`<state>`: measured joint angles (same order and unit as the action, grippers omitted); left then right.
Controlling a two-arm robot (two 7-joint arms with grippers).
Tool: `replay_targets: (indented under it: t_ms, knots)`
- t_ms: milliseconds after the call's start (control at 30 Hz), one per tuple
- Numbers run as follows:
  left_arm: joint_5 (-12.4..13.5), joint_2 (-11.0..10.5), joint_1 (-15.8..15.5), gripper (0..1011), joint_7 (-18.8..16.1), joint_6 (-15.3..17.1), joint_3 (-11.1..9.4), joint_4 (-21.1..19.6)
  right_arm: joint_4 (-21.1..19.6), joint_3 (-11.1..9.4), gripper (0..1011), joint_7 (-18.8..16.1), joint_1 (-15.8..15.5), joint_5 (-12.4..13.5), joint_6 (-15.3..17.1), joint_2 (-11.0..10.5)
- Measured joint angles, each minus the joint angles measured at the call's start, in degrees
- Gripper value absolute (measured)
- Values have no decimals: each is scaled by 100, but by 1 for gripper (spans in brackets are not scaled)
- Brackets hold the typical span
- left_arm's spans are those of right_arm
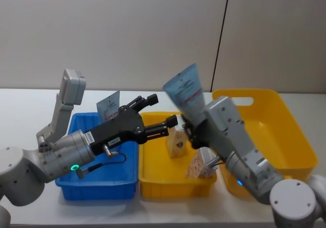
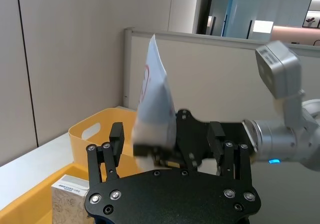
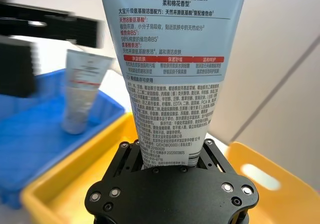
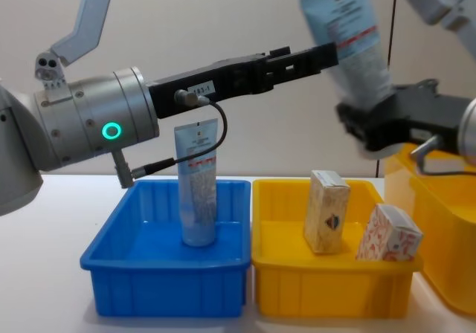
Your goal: Bimanual collaborative sorting of washing and personal care products
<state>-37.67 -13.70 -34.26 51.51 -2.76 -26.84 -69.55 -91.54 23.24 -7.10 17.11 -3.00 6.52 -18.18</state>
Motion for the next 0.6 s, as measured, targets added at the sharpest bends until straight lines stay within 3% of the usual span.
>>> replay_targets:
  t_ms: [367,600]
  knots:
    - [0,-1,0,1001,-2,0,0,1,9,-510,308,468,-65,-51,-7,-10]
    - [0,0,0,1001,-2,0,0,1,-66,-888,305,744,-183,-43,162,-18]
